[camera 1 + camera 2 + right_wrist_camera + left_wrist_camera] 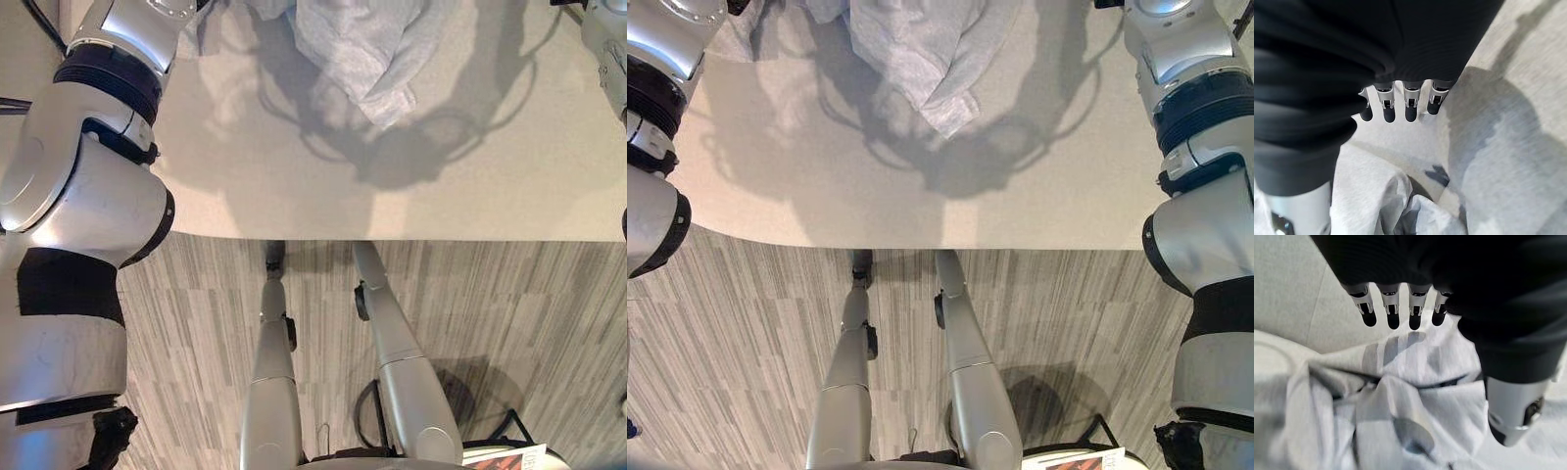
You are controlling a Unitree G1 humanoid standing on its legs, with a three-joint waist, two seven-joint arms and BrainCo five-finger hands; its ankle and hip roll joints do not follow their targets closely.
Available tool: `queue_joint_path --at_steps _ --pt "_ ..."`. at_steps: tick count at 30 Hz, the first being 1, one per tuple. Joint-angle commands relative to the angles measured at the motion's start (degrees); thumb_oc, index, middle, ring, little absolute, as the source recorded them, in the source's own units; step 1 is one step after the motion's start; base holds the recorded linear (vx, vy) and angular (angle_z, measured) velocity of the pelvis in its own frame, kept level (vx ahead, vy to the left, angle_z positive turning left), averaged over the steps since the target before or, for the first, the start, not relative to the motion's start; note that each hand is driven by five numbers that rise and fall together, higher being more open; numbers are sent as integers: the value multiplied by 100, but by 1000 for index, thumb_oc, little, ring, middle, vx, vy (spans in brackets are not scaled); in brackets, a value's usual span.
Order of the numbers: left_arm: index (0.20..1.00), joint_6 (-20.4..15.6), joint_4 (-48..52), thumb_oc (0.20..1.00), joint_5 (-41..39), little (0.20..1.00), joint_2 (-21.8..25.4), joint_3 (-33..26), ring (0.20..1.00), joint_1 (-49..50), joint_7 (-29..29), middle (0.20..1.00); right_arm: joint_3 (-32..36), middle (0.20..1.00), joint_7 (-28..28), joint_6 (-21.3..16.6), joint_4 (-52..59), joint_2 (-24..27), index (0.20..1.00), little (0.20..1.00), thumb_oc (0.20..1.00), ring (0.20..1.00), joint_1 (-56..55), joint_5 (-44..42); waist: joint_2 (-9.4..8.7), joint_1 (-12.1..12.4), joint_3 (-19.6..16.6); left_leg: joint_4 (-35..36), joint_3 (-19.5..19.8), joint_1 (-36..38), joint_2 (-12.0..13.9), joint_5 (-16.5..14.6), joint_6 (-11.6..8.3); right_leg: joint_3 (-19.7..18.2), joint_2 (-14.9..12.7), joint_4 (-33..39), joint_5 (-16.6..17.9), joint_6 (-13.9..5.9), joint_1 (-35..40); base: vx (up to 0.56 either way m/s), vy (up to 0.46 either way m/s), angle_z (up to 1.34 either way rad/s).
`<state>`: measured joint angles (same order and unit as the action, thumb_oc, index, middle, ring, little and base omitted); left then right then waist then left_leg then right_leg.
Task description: Hang the clothes on the sofa on the clothes rack.
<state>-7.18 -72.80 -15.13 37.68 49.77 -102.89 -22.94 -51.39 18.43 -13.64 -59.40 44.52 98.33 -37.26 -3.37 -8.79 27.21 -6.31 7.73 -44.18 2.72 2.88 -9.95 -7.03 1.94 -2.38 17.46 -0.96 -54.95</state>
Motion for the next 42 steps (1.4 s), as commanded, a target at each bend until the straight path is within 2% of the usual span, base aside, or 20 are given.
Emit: queue_joint_path --at_steps 1,2,3,4,5,6,7,10,15,23,31,42 --pt "1000 -136 -140 1000 -170 1000 178 78 1000 146 -262 1000 173 1000 214 -222 -323 -166 1000 1000 1000 1000 -480 -74 -136 -211 43 -1566 -136 -623 -145 -227 468 -294 -328 -130 -818 -584 887 101 23 -1" --pt "1000 -135 -137 1000 -168 1000 174 79 1000 153 -265 1000 181 1000 220 -219 -311 -162 1000 1000 1000 1000 -495 -68 -143 -210 49 -1539 -138 -593 -148 -221 468 -294 -332 -130 -825 -582 905 285 427 41" --pt "1000 -130 -270 1000 -339 1000 570 -68 1000 217 -259 1000 309 1000 404 -303 -281 -49 1000 1000 1000 1000 -652 29 -144 98 240 355 206 -1027 -77 784 412 -386 -139 -52 -918 -607 1135 190 404 14" --pt "1000 -136 -282 1000 -345 1000 572 -60 1000 205 -251 1000 305 1000 400 -308 -295 -57 1000 1000 1000 1000 -640 26 -156 95 245 461 197 -969 -70 840 409 -393 -142 -55 -922 -604 1139 213 565 20" --pt "1000 -26 -364 1000 -41 1000 581 59 1000 462 -462 1000 255 1000 378 -223 -361 -104 1000 1000 1000 1000 -809 133 -191 180 189 953 336 -748 46 823 356 -545 -42 -183 -1054 -677 1292 89 177 -46" --pt "1000 -25 -282 1000 53 1000 395 -90 1000 392 -631 1000 450 1000 334 -261 -114 -133 1000 1000 1000 1000 -929 288 -187 241 174 941 292 -666 68 913 323 -539 -59 -257 -1110 -706 1331 110 292 -90" --pt "1000 -101 -158 1000 80 1000 346 -170 1000 457 -661 1000 548 1000 314 -282 142 -162 1000 1000 1000 1000 -1089 269 -199 279 109 719 354 -655 -19 936 347 -625 -62 -257 -1068 -767 1381 137 224 -131" --pt "1000 -155 -208 1000 113 1000 443 -281 1000 562 -709 1000 716 1000 352 -297 56 -223 1000 1000 1000 1000 -1295 316 -228 331 -114 690 278 -548 -163 923 401 -722 -220 56 -885 -877 1466 136 258 -121" --pt "1000 -173 -374 1000 125 1000 384 -249 1000 522 -762 1000 737 1000 401 -238 -129 -353 1000 1000 1000 1000 -1200 414 -293 465 -324 982 6 -144 -171 886 474 -655 -472 737 -674 -972 1734 112 145 -57" --pt "1000 -165 -378 1000 139 1000 375 -155 1000 339 -847 1000 607 1000 477 -172 -371 -280 1000 1000 1000 1000 -916 463 -307 502 -281 999 -70 -92 -304 793 557 -533 -478 738 -693 -1042 1653 74 66 6" --pt "1000 -151 -469 1000 109 1000 389 -43 1000 157 -843 1000 390 1000 327 -63 -975 -359 1000 1000 1000 1000 -456 365 -327 747 -300 971 -109 -59 -326 685 625 -339 -502 738 -662 -1133 1623 60 29 2" --pt "1000 -224 -247 1000 -51 1000 -168 -11 1000 -41 -756 1000 -27 1000 179 142 -1370 -580 1000 1000 1000 1000 -68 472 -165 910 -275 817 -23 -131 -462 570 674 -183 -590 738 -689 -1083 1588 32 -4 0"
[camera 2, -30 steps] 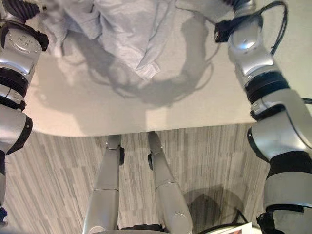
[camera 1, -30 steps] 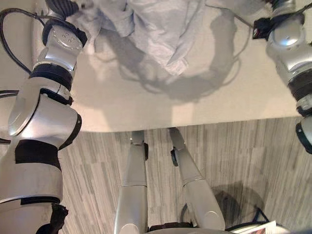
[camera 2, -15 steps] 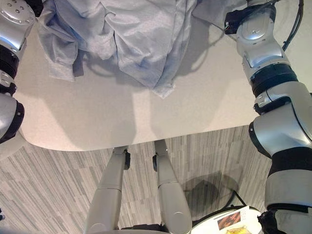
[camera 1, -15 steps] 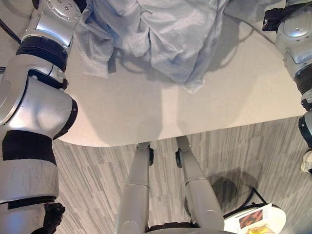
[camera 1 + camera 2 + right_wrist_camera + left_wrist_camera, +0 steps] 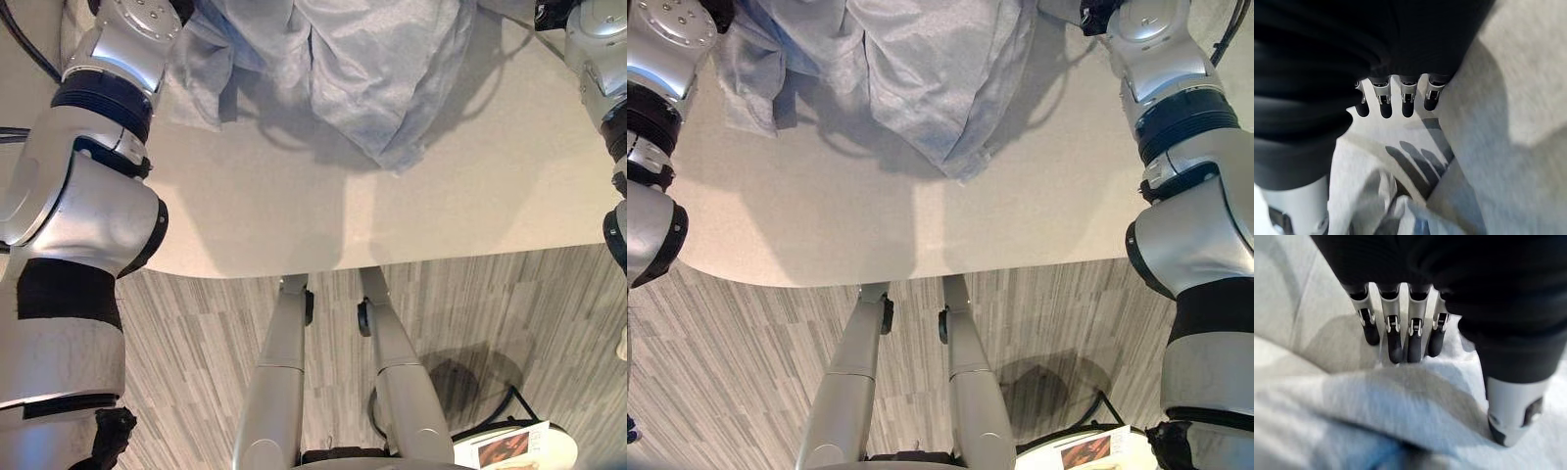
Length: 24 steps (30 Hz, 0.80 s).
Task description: Hang the clothes on the sofa on the clothes rack.
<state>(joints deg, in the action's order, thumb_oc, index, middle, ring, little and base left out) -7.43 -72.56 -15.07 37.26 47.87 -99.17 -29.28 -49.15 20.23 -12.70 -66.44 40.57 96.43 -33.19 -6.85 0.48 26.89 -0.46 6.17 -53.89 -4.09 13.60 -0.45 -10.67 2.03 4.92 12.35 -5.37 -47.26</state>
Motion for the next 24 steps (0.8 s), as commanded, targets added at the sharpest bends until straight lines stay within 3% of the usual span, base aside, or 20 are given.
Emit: queue_joint_path --at_steps 1,15,16,17,18,19,24 --pt "1000 -199 -271 1000 -57 1000 -125 179 1000 -414 -122 1000 -250 1000 0 48 -667 -185 1000 1000 1000 1000 122 66 184 -18 -244 233 134 839 220 -502 -276 181 -599 8 -179 -642 819 15 -2 4" --pt "1000 -224 -279 1000 -120 1000 -589 343 1000 -875 81 1000 -406 1000 -68 165 -917 -517 1000 1000 1000 1000 627 49 379 185 -288 270 256 678 118 -504 -244 346 -705 8 -229 -659 703 31 3 4" --pt "1000 -243 -268 1000 -147 1000 -619 353 1000 -912 103 1000 -423 740 -64 167 -922 -525 740 740 740 740 678 51 387 192 -291 281 262 666 121 -498 -245 355 -708 8 -236 -659 689 51 10 4" --pt "473 -304 -208 473 -270 473 -692 375 473 -970 204 473 -456 200 -54 184 -923 -574 200 200 200 200 770 44 403 212 -302 325 285 650 110 -484 -247 369 -718 8 -248 -661 659 38 9 4" --pt "376 -304 -209 376 -271 376 -692 375 376 -971 204 376 -457 200 -54 184 -923 -574 200 200 200 200 771 44 405 211 -304 325 287 647 109 -484 -247 370 -718 8 -248 -661 657 37 14 4" --pt "200 -319 -175 200 -281 200 -729 393 200 -974 232 200 -462 200 -47 181 -899 -599 200 200 200 200 789 34 407 208 -304 343 296 649 106 -482 -244 359 -714 8 -246 -656 655 12 10 4" --pt "200 -390 -30 200 -372 200 -808 392 200 -1026 260 200 -512 200 -9 123 -699 -745 200 200 200 200 784 77 391 174 -323 355 305 612 96 -493 -238 366 -704 8 -237 -659 619 6 14 3"
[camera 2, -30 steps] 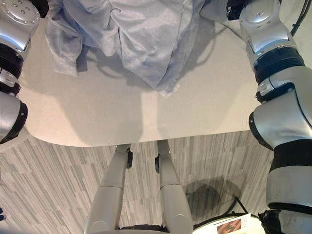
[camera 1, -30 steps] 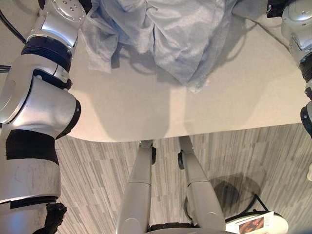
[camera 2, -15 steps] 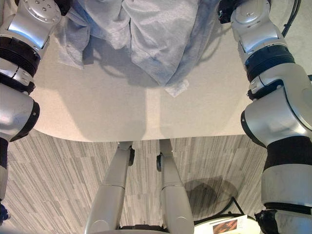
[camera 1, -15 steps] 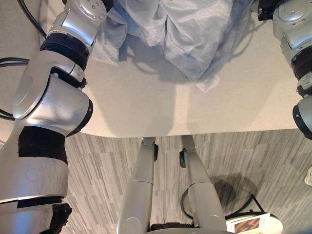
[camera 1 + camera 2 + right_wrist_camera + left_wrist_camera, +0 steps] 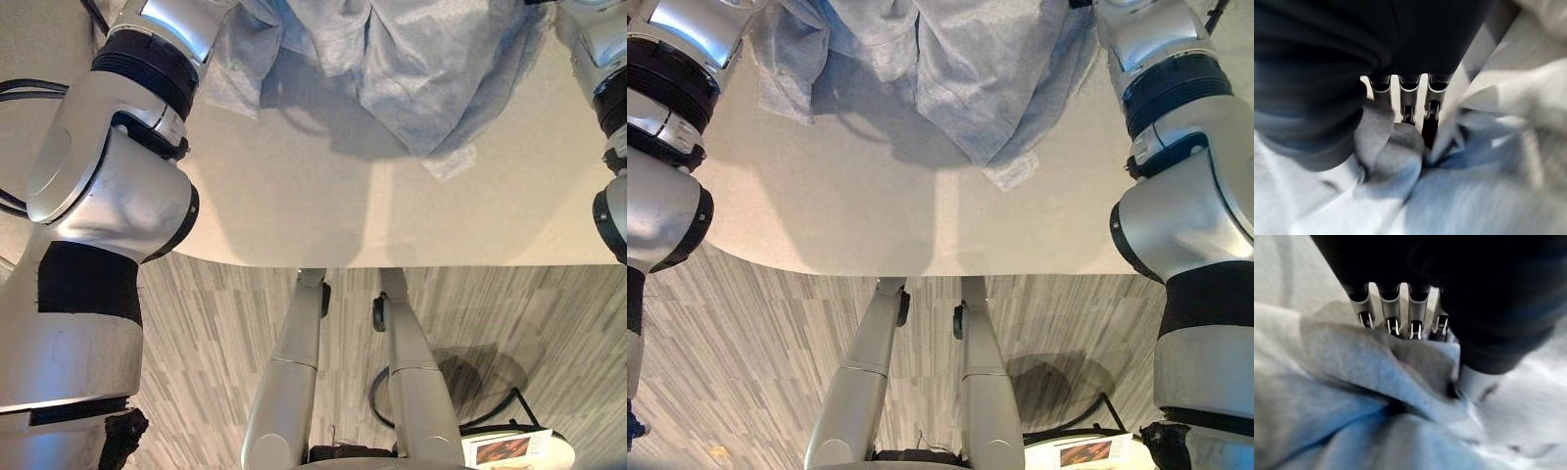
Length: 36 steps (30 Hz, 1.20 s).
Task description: Hang the clothes on the sofa on the clothes rack.
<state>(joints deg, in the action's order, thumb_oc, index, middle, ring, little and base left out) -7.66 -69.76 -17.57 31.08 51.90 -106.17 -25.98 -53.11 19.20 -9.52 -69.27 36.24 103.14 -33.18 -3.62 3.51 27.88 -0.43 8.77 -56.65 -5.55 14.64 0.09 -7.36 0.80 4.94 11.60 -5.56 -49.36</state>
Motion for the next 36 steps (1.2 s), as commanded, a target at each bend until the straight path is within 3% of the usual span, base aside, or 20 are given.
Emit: queue_joint_path --at_steps 1,6,11,19,24,27,36 --pt "200 -371 -268 200 -143 200 -189 -13 200 -320 -79 200 -112 200 109 -226 -334 -332 200 200 200 200 84 83 59 -142 -436 350 37 892 236 -608 -290 42 -578 6 -162 -640 835 -1 37 1" --pt "200 -415 -77 200 -172 200 -52 -80 200 -153 -178 200 -32 200 249 -387 180 -293 200 200 200 200 -158 155 -15 -245 -496 284 3 912 228 -670 -272 35 -560 6 -169 -636 873 -2 7 0" --pt "200 -422 335 200 -61 200 261 -312 200 244 -457 200 111 200 641 -515 1127 100 200 200 200 200 -468 685 -78 -367 -551 153 -61 936 210 -730 -252 24 -564 6 -150 -645 951 -19 16 -1" --pt "200 -468 1854 200 643 200 983 -1323 200 1454 -1331 200 927 200 1789 -372 3390 1434 200 200 200 200 -1497 3024 -24 -405 -697 228 -150 1583 298 -812 -280 121 -553 6 -252 -554 1461 -20 -48 -9" --pt "200 -502 2358 200 779 200 1279 -1718 200 1888 -1422 200 1427 200 1940 -345 4009 1883 200 200 200 200 -1941 3415 -20 -374 -763 382 -158 2047 365 -848 -337 211 -549 -19 -346 -505 1814 2 -81 0" --pt "200 -585 2810 200 794 200 1558 -2228 200 2512 -1413 200 1878 200 1897 -279 4470 2308 200 200 200 200 -2500 3738 -43 -328 -946 479 -150 2554 403 -851 -397 332 -579 -78 -437 -469 2232 -36 -123 9" --pt "200 -694 3872 200 954 200 2029 -3728 200 4534 -1155 200 3054 200 1535 -256 5283 2921 200 200 200 200 -3839 4168 0 -152 -1578 540 -96 3646 521 -901 -505 611 -646 -379 -810 -408 3218 6 -105 21"
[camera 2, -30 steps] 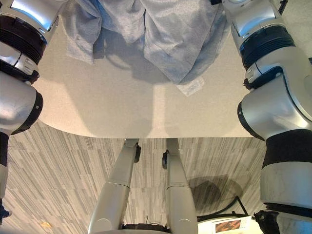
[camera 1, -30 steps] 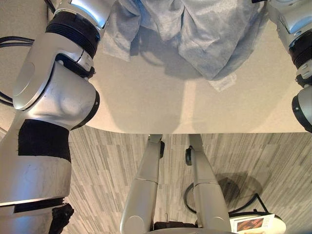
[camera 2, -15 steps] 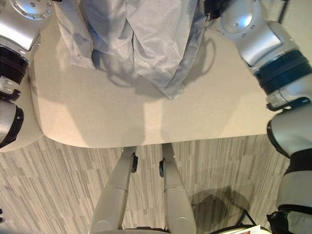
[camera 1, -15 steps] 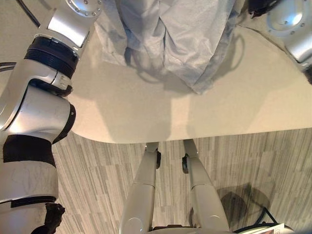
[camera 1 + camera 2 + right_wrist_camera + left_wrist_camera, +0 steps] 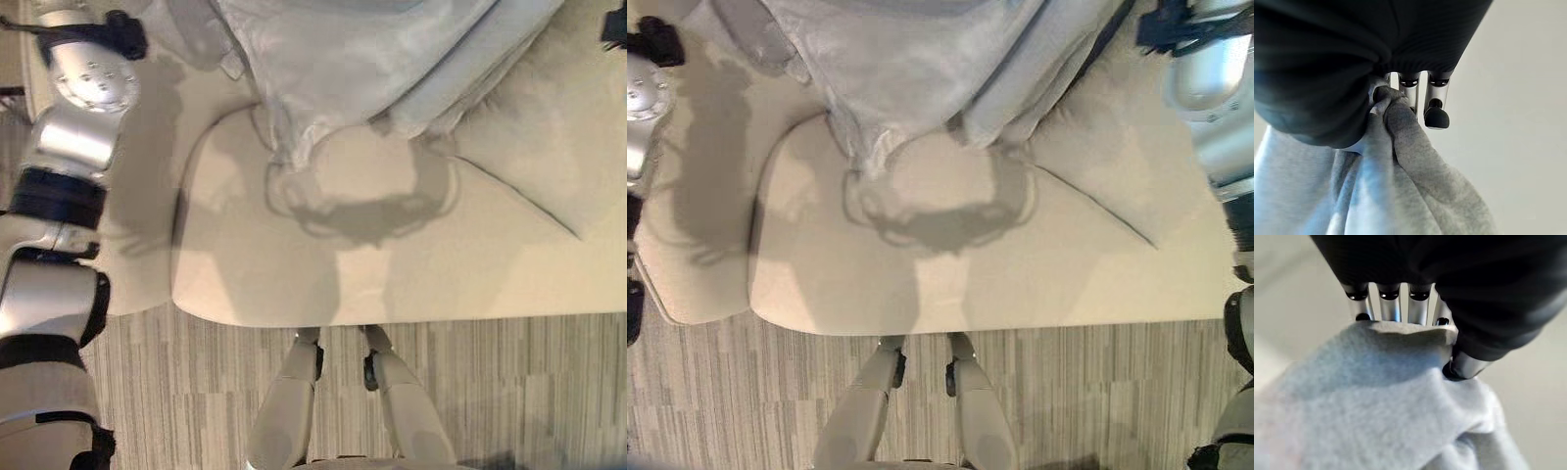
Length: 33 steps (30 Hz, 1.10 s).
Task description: Hang the clothes on the sofa on the clothes rack.
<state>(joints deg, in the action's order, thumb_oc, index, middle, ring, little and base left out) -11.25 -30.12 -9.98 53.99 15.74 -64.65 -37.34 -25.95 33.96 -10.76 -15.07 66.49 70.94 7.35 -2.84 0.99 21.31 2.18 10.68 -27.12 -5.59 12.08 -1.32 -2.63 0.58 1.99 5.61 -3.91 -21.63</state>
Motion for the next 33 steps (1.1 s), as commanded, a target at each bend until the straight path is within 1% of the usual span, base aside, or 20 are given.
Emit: queue_joint_path --at_steps 1,2,4,5,8,9,10,12,14,16,21,22,23,24,26,28,29,31,32,33 --pt "200 -328 -60 200 200 200 -262 -138 200 431 -12 200 355 200 51 -131 -116 -105 200 200 200 200 -654 117 -74 93 -915 281 -281 721 525 -652 -366 146 -623 -89 -223 -570 472 32 -95 24" --pt "200 -300 3 200 301 200 -96 -401 200 738 49 200 587 200 -31 -164 -40 -25 200 200 200 200 -879 132 -56 152 -1095 281 -260 905 570 -662 -384 221 -634 -154 -330 -559 665 42 -84 21" --pt "200 -282 94 200 306 200 -77 -569 200 993 115 200 766 200 -99 -172 26 -23 200 200 200 200 -1105 123 -49 148 -1181 282 -237 1034 587 -677 -387 267 -631 -175 -384 -540 803 51 -103 22" --pt "200 -237 130 200 365 200 87 -811 200 1279 216 200 1040 200 -209 -187 40 56 200 200 200 200 -1402 91 -46 218 -1436 282 -182 1264 641 -688 -414 425 -630 -264 -546 -529 1080 41 -141 27" --pt "200 -159 134 200 420 200 272 -945 200 1425 276 200 1210 200 -306 -149 47 211 200 200 200 200 -1561 132 -53 291 -1602 282 -74 1491 681 -619 -488 621 -615 -453 -727 -485 1401 0 -135 40" --pt "200 -126 130 200 433 200 346 -966 200 1442 341 200 1225 200 -343 -137 11 265 200 200 200 200 -1548 143 -57 344 -1754 282 7 1562 703 -626 -519 737 -580 -508 -856 -456 1562 -28 -112 38" --pt "200 -123 129 200 431 200 348 -962 200 1438 344 200 1227 200 -345 -134 12 265 200 200 200 200 -1550 140 -52 310 -1742 282 45 1572 699 -627 -526 776 -581 -516 -874 -451 1586 -22 -118 48" --pt "200 -73 44 200 482 200 484 -902 200 1348 354 200 1160 200 -323 -117 -59 318 200 200 200 200 -1469 144 -79 404 -1874 282 150 1600 721 -576 -577 893 -545 -550 -964 -410 1733 -32 -108 47" --pt "200 -49 -4 200 490 200 518 -834 200 1270 372 200 1071 200 -331 -105 -116 318 200 200 200 200 -1370 132 -84 398 -1911 282 236 1639 721 -560 -606 974 -512 -540 -1002 -378 1838 -39 -103 48" --pt "200 -6 -161 200 455 200 608 -663 200 1051 412 200 750 200 -383 -81 -226 314 200 200 200 200 -1018 112 -144 504 -1989 282 393 1686 771 -500 -686 1029 -361 -563 -1183 -257 2056 -85 -178 53" --pt "200 95 -430 200 490 200 564 -256 200 556 428 200 37 200 -480 -90 -528 97 200 200 200 200 -326 -16 -166 649 -1988 282 616 1432 807 -196 -810 1035 -43 -315 -1180 -90 2279 -131 -97 39" --pt "200 89 -453 200 459 200 496 -244 200 502 422 200 -109 200 -487 -61 -596 75 200 200 200 200 -196 -29 -170 640 -1956 282 547 1345 802 -252 -823 1105 -32 -268 -1193 -69 2290 -216 6 15" --pt "200 109 -410 200 485 200 370 -197 200 381 384 200 -260 200 -476 -2 -662 54 200 200 200 200 -115 -42 -207 538 -1875 233 -203 1195 969 -302 -792 1313 -89 -231 -1198 -68 2299 -180 40 15" --pt "200 112 -410 200 486 200 368 -198 200 372 382 200 -272 200 -474 -2 -670 57 200 200 200 200 -95 -44 -199 551 -1871 246 -214 1186 972 -265 -783 1304 -88 -224 -1168 -75 2283 -151 77 54" --pt "200 138 -399 200 572 200 383 -139 200 263 334 200 -308 200 -454 -2 -679 -6 200 200 200 200 -104 -77 -205 536 -1891 193 -528 1271 1133 -256 -713 1383 -149 -175 -1043 -108 2288 -34 88 91" --pt "200 119 -444 200 607 200 325 74 200 40 291 200 -375 200 -444 12 -732 -59 200 200 200 200 -74 -128 -262 484 -1863 5 -663 1372 1386 -384 -684 1524 -359 -199 -972 -177 2302 -35 131 34" --pt "200 117 -457 200 605 200 321 94 200 10 288 200 -371 200 -443 12 -738 -53 200 200 200 200 -67 -131 -261 480 -1854 -18 -650 1342 1379 -368 -676 1536 -362 -201 -952 -181 2289 -48 135 22" --pt "200 134 -464 200 591 200 236 213 200 -149 283 200 -386 200 -479 52 -695 -42 200 200 200 200 -117 -149 -243 368 -1839 -164 -703 1393 1743 -318 -671 1697 -516 -257 -935 -235 2256 -5 197 58" --pt "200 139 -533 200 663 200 247 403 200 -372 244 200 -458 200 -435 114 -676 49 200 200 200 200 -95 -30 -173 261 -1874 -223 -803 1554 2100 -311 -755 1810 -657 -259 -916 -321 2315 73 310 72" --pt "200 164 -576 200 631 200 255 439 200 -421 233 200 -417 200 -446 124 -677 76 200 200 200 200 -118 -9 -105 246 -1882 -221 -752 1609 2128 -268 -790 1824 -682 -251 -904 -338 2388 151 377 76"
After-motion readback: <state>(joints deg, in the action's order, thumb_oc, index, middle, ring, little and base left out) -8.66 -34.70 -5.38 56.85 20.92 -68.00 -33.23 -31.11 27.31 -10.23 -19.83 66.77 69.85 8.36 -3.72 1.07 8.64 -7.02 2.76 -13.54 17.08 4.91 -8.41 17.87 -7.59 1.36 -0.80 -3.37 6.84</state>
